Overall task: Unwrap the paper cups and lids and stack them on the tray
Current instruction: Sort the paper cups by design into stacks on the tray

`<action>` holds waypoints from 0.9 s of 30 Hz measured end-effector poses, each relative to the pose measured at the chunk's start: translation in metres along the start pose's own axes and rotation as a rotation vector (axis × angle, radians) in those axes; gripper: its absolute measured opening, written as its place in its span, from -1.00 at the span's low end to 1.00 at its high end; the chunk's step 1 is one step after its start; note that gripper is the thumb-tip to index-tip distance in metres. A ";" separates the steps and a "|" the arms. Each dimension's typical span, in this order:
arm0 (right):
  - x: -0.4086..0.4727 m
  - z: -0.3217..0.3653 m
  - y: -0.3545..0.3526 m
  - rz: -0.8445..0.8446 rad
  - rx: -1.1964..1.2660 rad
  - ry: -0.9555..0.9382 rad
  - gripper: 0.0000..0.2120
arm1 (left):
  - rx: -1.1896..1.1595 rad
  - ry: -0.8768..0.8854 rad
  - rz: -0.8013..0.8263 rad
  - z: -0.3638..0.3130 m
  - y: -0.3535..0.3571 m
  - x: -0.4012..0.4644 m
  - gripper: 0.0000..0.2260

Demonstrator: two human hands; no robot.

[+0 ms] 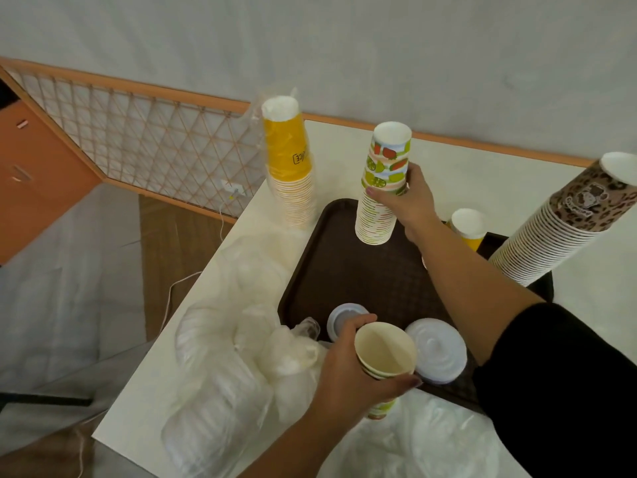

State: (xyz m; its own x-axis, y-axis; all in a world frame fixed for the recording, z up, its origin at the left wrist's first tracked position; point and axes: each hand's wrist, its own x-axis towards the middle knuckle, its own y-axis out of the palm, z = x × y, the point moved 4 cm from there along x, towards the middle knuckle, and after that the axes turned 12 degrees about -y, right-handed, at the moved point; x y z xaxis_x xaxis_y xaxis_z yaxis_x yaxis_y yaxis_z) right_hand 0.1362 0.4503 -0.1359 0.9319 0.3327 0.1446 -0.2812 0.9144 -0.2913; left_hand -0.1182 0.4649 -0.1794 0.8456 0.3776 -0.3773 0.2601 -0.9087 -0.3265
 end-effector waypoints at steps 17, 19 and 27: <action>-0.178 0.030 -0.034 0.977 -0.544 -0.295 -0.32 | -0.012 0.057 -0.069 -0.011 0.014 -0.007 -0.22; -0.177 0.029 -0.036 0.937 -0.575 -0.310 -0.35 | -0.009 0.059 -0.078 -0.011 0.016 -0.009 -0.26; -0.146 0.050 -0.070 1.056 -0.525 -0.307 -0.35 | -0.017 0.014 -0.092 -0.009 0.015 -0.013 -0.32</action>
State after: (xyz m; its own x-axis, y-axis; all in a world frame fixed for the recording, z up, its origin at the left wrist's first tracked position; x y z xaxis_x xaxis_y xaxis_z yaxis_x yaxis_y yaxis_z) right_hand 0.0089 0.3490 -0.0891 0.1877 0.9622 -0.1974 -0.6749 -0.0197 -0.7376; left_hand -0.1208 0.4445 -0.1717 0.8243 0.4573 -0.3338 0.3450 -0.8732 -0.3444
